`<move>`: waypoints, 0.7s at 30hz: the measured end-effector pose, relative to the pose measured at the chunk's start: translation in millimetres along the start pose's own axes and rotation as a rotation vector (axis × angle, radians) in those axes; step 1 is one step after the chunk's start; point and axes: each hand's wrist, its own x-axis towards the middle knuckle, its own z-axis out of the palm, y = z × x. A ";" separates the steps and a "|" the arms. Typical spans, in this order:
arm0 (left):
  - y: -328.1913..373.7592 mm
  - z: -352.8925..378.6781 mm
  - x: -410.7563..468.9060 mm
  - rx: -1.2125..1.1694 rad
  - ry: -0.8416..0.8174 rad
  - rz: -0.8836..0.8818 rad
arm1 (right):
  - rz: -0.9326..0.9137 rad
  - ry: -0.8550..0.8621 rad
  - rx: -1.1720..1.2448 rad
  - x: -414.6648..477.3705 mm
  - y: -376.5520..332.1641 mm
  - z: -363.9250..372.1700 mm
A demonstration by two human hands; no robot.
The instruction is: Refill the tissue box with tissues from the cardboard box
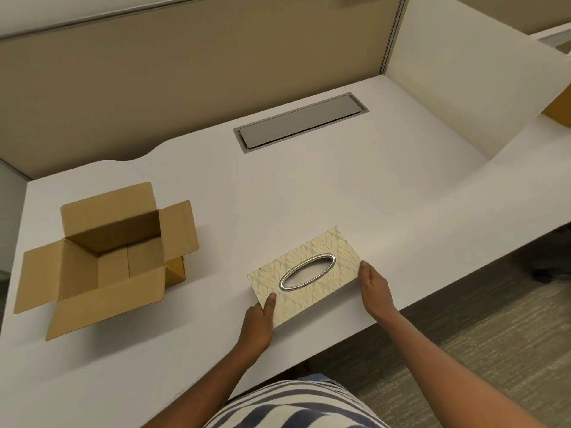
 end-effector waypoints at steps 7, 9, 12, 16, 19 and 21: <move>2.1 -3.0 -4.8 -0.025 0.001 0.001 | 0.005 0.048 -0.047 -2.0 -0.6 5.2; 2.1 -3.5 -5.6 -0.023 0.004 -0.003 | 0.004 0.051 -0.041 -2.8 -1.4 6.3; 4.1 -6.5 -8.0 -0.010 -0.013 0.005 | 0.024 0.042 -0.004 -4.4 -4.1 5.5; 4.6 -14.2 -8.0 0.077 0.028 0.045 | 0.035 0.114 0.057 0.5 -1.6 2.9; 2.0 -25.5 -4.4 0.101 0.107 0.074 | 0.007 0.260 0.079 1.0 -5.8 0.2; -1.6 -34.0 -1.8 0.157 0.176 0.111 | -0.052 0.302 0.048 -0.9 -13.4 2.8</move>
